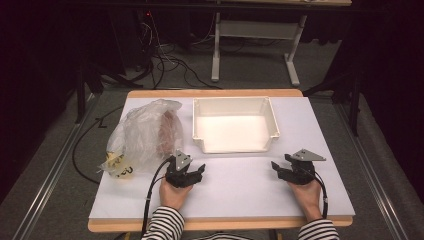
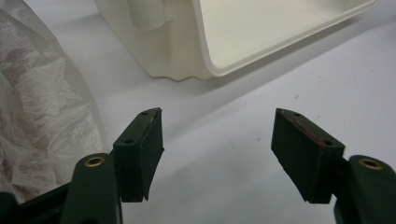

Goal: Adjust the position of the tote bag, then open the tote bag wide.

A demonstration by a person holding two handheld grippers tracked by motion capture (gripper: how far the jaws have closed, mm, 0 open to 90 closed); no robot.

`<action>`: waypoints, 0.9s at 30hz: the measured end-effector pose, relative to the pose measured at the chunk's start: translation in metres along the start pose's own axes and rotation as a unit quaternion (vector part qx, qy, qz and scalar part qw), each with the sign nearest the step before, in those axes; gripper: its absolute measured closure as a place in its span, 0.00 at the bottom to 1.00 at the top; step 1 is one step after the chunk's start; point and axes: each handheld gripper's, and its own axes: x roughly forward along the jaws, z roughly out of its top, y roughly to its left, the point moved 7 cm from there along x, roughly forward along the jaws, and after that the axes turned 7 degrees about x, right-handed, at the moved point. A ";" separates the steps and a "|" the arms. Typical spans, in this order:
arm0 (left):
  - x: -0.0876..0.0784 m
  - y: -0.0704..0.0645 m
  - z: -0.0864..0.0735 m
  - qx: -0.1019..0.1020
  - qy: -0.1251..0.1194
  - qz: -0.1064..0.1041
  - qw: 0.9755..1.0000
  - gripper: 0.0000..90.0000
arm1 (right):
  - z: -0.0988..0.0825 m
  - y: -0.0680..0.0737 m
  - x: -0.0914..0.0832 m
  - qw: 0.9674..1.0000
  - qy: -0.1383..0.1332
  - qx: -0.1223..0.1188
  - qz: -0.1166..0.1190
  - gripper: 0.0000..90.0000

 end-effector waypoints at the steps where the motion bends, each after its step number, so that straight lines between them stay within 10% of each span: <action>1: 0.000 0.000 0.000 0.000 0.000 0.000 1.000 0.38 | 0.000 0.000 0.000 1.000 0.001 0.000 -0.001 0.40; 27: 0.000 0.000 0.000 0.000 -0.001 0.001 1.000 0.37 | 0.001 -0.001 -0.001 1.000 -0.007 0.003 -0.004 0.40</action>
